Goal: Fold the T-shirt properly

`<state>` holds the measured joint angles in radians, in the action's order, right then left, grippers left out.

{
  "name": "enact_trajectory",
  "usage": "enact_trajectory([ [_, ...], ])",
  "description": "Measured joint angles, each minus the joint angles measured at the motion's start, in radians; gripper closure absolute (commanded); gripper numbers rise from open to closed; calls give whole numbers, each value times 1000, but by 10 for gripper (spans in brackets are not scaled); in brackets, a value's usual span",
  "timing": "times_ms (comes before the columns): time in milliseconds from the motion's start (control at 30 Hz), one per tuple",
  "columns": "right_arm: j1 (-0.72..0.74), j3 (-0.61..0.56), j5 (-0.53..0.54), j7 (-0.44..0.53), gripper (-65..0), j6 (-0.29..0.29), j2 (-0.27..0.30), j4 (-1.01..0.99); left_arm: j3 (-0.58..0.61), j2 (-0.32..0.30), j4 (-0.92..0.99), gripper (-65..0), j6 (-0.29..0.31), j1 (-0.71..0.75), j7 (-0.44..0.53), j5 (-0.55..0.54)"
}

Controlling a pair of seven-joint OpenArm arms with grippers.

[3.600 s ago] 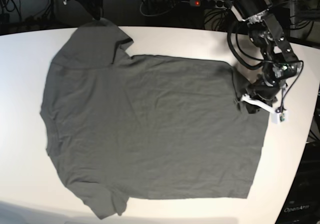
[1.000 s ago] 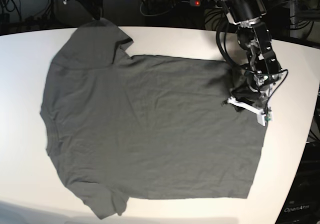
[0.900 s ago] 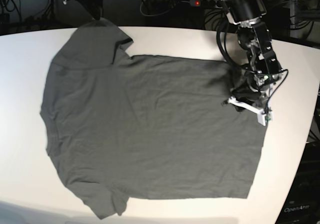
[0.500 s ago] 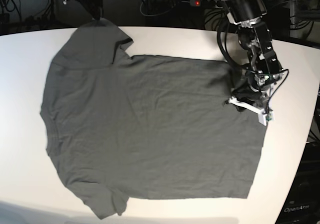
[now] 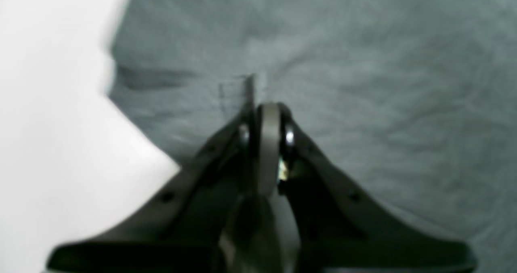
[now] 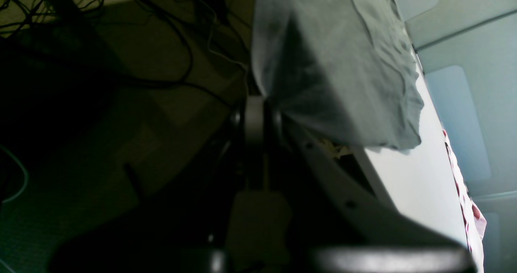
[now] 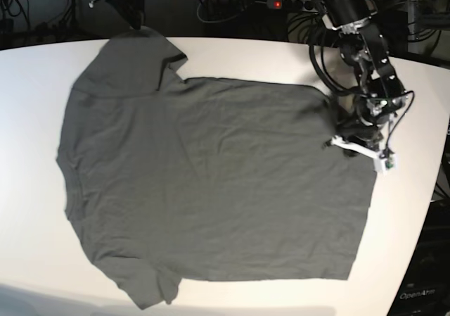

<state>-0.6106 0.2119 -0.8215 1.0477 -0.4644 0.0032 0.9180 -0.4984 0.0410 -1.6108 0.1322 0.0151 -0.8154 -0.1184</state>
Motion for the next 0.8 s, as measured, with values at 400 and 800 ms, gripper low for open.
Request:
enact_trajectory([
  [400, 21, 2, -2, 0, 0, 0, 1, 3, -8, 8, -159, -28, 2, 35, -71, 2],
  [800, 11, 3, -25, -26, 0, 7, 13, 80, -14, 3, -204, -28, 2, 124, -70, 3],
])
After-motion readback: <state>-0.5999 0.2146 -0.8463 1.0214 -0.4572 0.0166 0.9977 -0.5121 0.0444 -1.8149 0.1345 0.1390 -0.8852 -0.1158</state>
